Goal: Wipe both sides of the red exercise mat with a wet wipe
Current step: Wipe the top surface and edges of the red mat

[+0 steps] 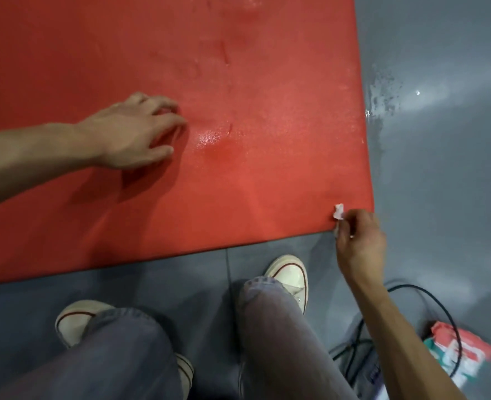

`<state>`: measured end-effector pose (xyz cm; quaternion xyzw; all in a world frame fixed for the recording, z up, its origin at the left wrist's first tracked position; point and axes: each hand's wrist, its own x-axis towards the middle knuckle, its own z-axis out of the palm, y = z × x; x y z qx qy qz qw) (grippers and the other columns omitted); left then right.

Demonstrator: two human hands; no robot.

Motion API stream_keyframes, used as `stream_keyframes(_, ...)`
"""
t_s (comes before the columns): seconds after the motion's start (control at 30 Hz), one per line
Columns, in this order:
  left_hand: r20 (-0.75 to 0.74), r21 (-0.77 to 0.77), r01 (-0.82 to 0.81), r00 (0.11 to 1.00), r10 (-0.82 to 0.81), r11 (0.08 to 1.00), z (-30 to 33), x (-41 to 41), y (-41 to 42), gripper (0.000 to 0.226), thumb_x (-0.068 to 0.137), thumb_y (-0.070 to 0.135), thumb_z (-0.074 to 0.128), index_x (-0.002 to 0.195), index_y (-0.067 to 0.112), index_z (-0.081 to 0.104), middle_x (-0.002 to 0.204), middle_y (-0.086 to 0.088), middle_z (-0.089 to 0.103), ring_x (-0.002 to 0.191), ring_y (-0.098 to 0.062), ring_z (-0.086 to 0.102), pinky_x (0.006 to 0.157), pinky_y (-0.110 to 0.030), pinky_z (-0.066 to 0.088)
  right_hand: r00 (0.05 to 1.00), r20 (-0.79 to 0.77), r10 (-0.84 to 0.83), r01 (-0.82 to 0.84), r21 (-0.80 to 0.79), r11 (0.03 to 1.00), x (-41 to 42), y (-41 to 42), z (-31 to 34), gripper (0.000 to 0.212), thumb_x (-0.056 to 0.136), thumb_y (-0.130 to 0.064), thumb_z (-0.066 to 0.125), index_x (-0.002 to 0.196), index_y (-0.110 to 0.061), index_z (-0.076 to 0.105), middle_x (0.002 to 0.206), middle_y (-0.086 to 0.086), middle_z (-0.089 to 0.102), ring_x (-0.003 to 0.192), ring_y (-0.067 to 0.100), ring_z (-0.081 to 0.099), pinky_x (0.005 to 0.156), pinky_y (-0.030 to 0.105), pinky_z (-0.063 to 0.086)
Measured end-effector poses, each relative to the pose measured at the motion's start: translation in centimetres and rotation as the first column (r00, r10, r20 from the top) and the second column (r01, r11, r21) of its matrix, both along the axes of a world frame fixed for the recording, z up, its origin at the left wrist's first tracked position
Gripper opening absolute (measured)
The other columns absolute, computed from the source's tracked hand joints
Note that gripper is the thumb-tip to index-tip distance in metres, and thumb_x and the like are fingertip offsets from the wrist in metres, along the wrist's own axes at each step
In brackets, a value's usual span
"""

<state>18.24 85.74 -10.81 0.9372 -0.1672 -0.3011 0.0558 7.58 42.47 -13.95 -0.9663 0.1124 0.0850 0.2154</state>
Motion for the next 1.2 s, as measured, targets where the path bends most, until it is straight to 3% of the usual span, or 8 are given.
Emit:
stream_keyframes(0.1,0.000,-0.005,-0.013,1.000,0.013,1.000,-0.8,-4.4,1.5,0.067,0.094,0.052,0.053,0.154,0.027,0.039,0.161,-0.009,0.031,0.141,-0.041,0.034,0.111,-0.059,0.041,0.969,-0.025,0.246,-0.239,0.172,0.956,-3.1,6.7,-0.2,0.020,0.090,0.002,0.061,0.098,-0.016,0.063,0.093,0.001,0.057,0.082,0.022,0.056,0.074,0.033,0.041)
stream_keyframes(0.23,0.071,-0.033,-0.037,0.997,0.039,0.999,-2.6,-9.0,2.2,0.075,0.097,0.055,0.050,0.161,0.026,0.024,0.170,-0.008,0.014,0.154,-0.037,0.016,0.118,-0.059,0.033,0.867,-0.094,0.489,-0.459,0.230,0.858,-4.4,10.8,-0.3,0.023,0.093,-0.007,0.059,0.105,-0.027,0.058,0.100,0.000,0.058,0.079,0.028,0.061,0.067,0.040,0.049)
stream_keyframes(0.47,0.093,-0.149,-0.282,0.950,0.298,0.948,-4.2,-10.7,-0.8,0.082,0.090,0.038,0.065,0.160,0.021,0.026,0.172,-0.004,0.004,0.158,-0.031,-0.005,0.126,-0.058,0.001,0.999,-0.007,0.051,-0.051,-0.049,0.997,-0.2,3.1,0.1,0.011,0.087,0.004,0.061,0.092,-0.006,0.064,0.086,0.015,0.060,0.077,0.037,0.059,0.071,0.036,0.036)
stream_keyframes(0.7,0.096,-0.165,-0.334,0.931,0.352,0.928,-4.4,-11.0,-1.3,0.087,0.078,0.049,0.046,0.158,0.020,0.028,0.172,-0.002,0.004,0.158,-0.028,-0.007,0.125,-0.055,-0.005,0.838,-0.087,0.539,-0.508,0.236,0.828,-4.3,13.7,-0.7,0.021,0.088,-0.003,0.058,0.104,-0.016,0.062,0.099,0.006,0.059,0.079,0.031,0.060,0.067,0.041,0.048)
stream_keyframes(0.83,0.095,-0.172,-0.335,0.931,0.354,0.927,-4.8,-11.1,-1.0,0.087,0.078,0.051,0.044,0.159,0.022,0.027,0.172,-0.001,0.003,0.158,-0.027,-0.009,0.125,-0.055,-0.006,0.951,-0.035,0.306,-0.303,0.081,0.950,-0.7,5.9,0.0,0.020,0.085,0.006,0.062,0.094,-0.012,0.064,0.091,0.002,0.061,0.083,0.024,0.057,0.072,0.027,0.039)
stream_keyframes(0.97,0.101,-0.164,-0.349,0.924,0.368,0.923,-4.9,-11.1,-1.5,0.088,0.077,0.049,0.047,0.158,0.021,0.027,0.172,-0.002,0.001,0.158,-0.028,-0.010,0.125,-0.056,-0.008,1.000,-0.010,0.006,-0.007,-0.039,0.999,-0.3,4.0,0.4,0.013,0.085,0.000,0.061,0.092,-0.009,0.068,0.089,0.013,0.069,0.083,0.034,0.064,0.076,0.033,0.042)
stream_keyframes(1.1,0.101,-0.166,-0.349,0.924,0.368,0.922,-4.9,-11.2,-1.4,0.088,0.077,0.050,0.046,0.159,0.022,0.026,0.172,0.000,-0.001,0.158,-0.026,-0.012,0.125,-0.054,-0.010,0.909,-0.081,0.408,-0.371,0.284,0.884,-3.9,14.4,-0.1,0.029,0.085,0.003,0.060,0.106,-0.016,0.067,0.102,0.002,0.065,0.089,0.021,0.062,0.080,0.033,0.048)
stream_keyframes(1.2,0.103,-0.174,-0.336,0.929,0.356,0.926,-5.0,-11.1,-1.0,0.088,0.078,0.053,0.042,0.159,0.024,0.025,0.172,0.002,-0.001,0.158,-0.024,-0.011,0.125,-0.053,-0.008,0.777,-0.052,0.627,-0.594,0.266,0.759,-3.8,15.5,-0.5,0.027,0.084,0.001,0.062,0.105,-0.016,0.063,0.096,0.004,0.058,0.080,0.026,0.058,0.069,0.036,0.043)
